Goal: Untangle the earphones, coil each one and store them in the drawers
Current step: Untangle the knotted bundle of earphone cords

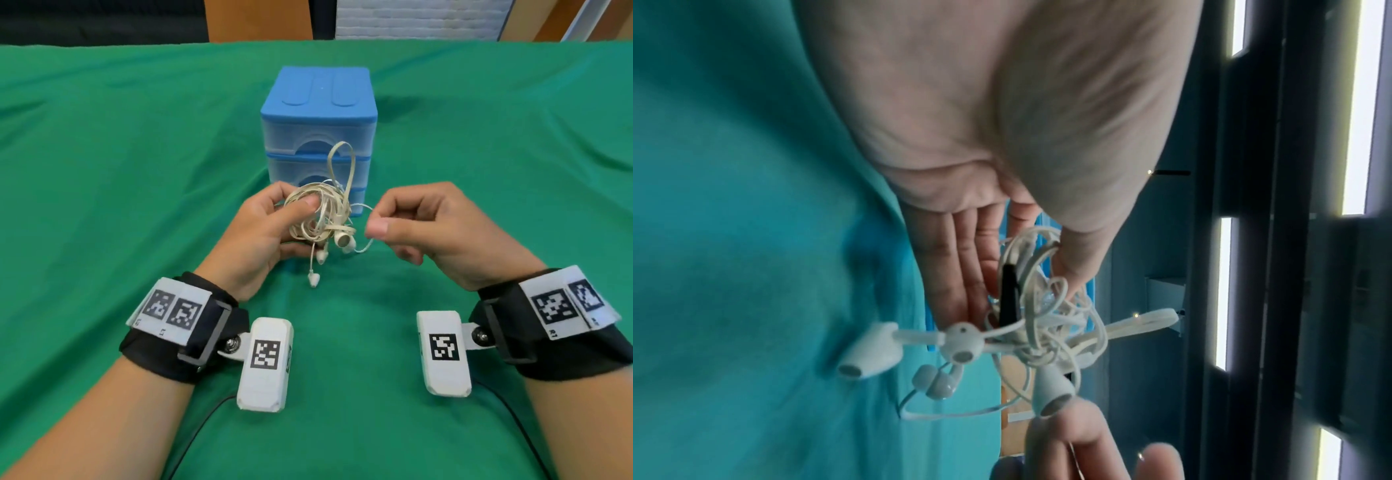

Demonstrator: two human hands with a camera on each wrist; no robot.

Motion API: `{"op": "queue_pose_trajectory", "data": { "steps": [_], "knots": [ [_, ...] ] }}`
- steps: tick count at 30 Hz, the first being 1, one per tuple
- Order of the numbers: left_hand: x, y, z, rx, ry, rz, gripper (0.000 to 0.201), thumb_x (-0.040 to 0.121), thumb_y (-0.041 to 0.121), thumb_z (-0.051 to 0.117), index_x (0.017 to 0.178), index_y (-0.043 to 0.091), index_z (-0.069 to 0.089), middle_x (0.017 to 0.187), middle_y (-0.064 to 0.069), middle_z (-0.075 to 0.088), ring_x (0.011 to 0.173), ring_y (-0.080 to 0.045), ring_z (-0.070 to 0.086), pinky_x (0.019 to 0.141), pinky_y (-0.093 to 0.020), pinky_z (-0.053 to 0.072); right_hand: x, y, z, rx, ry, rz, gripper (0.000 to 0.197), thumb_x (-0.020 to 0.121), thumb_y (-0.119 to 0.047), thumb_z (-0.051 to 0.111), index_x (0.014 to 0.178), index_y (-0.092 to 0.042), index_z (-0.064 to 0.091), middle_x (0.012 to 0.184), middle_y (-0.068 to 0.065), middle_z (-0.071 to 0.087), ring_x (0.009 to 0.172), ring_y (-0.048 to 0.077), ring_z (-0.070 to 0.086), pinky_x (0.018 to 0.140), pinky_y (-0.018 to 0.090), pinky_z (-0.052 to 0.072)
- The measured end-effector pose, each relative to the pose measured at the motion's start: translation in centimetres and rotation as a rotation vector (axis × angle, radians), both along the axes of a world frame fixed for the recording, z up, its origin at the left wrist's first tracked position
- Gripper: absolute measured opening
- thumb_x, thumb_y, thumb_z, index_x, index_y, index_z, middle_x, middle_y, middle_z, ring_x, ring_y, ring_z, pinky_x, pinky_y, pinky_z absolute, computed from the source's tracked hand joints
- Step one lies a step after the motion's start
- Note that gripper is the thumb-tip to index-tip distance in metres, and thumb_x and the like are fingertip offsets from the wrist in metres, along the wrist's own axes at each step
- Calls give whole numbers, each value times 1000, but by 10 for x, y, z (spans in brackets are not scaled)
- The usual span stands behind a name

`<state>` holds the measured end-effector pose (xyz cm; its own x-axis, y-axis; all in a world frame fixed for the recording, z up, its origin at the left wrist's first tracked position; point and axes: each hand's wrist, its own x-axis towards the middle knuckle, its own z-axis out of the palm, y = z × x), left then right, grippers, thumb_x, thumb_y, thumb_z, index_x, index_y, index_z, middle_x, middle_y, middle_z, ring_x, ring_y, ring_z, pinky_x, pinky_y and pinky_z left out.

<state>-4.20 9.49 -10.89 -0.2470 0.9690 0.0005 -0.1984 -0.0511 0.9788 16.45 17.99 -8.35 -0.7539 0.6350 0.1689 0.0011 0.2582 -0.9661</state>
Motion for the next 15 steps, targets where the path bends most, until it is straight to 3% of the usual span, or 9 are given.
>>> {"op": "queue_pose_trajectory", "data": {
  "steps": [4,9,13,15],
  "knots": [
    [5,-1,2,4,37,-20,29,88,21,68,109,7,55,87,-9,72,68,-18,67,61,-33,58,-8,-6,-3,60,-133,-16,29,74,-23,86,86,-3,67,62,10,53,49,16,45,48,27,41],
    [6,-1,4,25,94,-13,32,78,24,75,99,10,55,86,-9,70,68,-17,65,62,-36,59,-8,-4,-3,99,-44,-122,20,81,-11,80,82,3,65,71,25,59,61,18,51,53,28,46],
    [6,1,1,34,167,0,30,77,20,81,92,12,56,84,-10,68,67,-19,62,62,-34,58,-7,-5,-1,87,58,-99,19,79,-9,81,89,0,68,73,7,58,66,23,50,59,31,47],
    [8,2,1,40,181,5,31,75,22,81,91,12,57,81,-8,67,65,-18,62,61,-32,55,-9,-8,-1,111,66,-86,14,80,-6,80,87,-1,70,73,6,60,65,23,51,60,32,47]
  ]
}}
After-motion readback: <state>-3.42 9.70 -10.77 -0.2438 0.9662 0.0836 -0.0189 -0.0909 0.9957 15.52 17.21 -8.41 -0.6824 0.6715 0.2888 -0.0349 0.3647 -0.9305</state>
